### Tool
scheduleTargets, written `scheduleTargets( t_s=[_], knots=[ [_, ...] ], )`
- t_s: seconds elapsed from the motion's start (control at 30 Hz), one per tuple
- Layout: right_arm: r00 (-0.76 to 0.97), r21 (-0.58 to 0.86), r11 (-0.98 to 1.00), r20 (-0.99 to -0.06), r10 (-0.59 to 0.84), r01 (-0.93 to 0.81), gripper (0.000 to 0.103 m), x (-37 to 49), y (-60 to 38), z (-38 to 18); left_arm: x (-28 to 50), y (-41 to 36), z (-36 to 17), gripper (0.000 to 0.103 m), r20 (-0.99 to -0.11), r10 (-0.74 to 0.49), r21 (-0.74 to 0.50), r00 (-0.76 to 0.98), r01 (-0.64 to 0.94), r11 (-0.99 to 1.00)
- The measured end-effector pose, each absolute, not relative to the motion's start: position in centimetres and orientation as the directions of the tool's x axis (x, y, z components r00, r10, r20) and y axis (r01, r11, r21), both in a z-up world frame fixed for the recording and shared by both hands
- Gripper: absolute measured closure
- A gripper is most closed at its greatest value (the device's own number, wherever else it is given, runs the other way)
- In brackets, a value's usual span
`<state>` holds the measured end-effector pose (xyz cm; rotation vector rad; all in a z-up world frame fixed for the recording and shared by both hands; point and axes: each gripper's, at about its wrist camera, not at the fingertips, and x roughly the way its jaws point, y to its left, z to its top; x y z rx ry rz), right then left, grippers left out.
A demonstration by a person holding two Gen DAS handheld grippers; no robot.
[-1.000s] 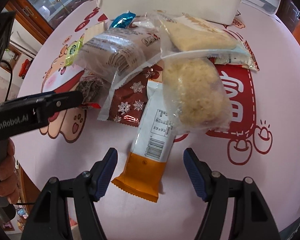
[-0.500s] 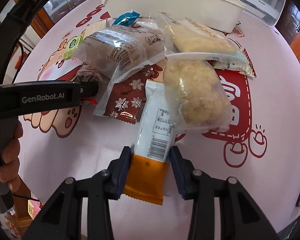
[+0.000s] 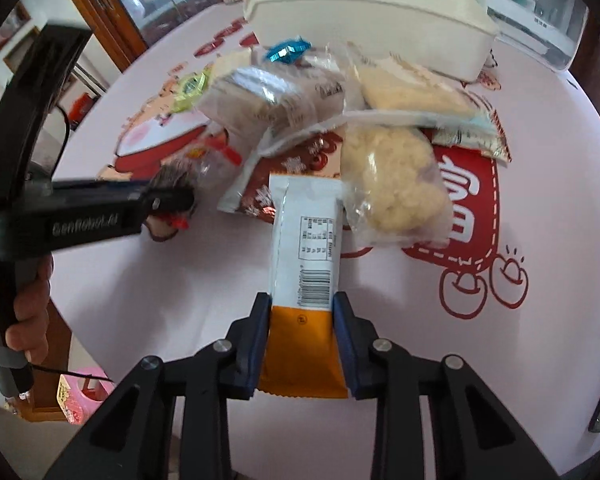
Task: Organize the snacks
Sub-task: 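Lift both held snacks and carry them toward the white tray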
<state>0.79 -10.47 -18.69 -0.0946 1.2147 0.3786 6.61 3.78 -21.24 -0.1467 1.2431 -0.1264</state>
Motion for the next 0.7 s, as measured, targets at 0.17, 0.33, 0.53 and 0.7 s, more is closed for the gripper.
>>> scheduleTargets(
  t_s=[0.17,0.33,0.53,0.7],
  knots=[
    [0.311,0.157,0.918,-0.909,0.279,-0.364,0.072,0.3,-10.8,-17.3,5.3,4.4,-19.0,0.066,-0.920,-0.186,-0.192,0.346,0.017,0.981],
    [0.321,0.190,0.900,-0.889,0.327,-0.391,0.072,-0.1,-11.1,-15.5,4.5,4.6,-16.8,0.066,-0.910,-0.188,-0.191,0.369,0.030,0.981],
    [0.366,0.207,0.894,-0.858,0.361,-0.397,0.072,0.1,-11.3,-12.8,4.4,4.2,-13.8,0.066,-0.893,-0.192,-0.187,0.407,0.052,0.981],
    [0.427,0.218,0.897,-0.819,0.383,-0.384,0.072,0.7,-12.0,-9.7,5.1,3.6,-10.3,0.066,-0.877,-0.166,-0.150,0.451,0.071,0.986]
  ],
)
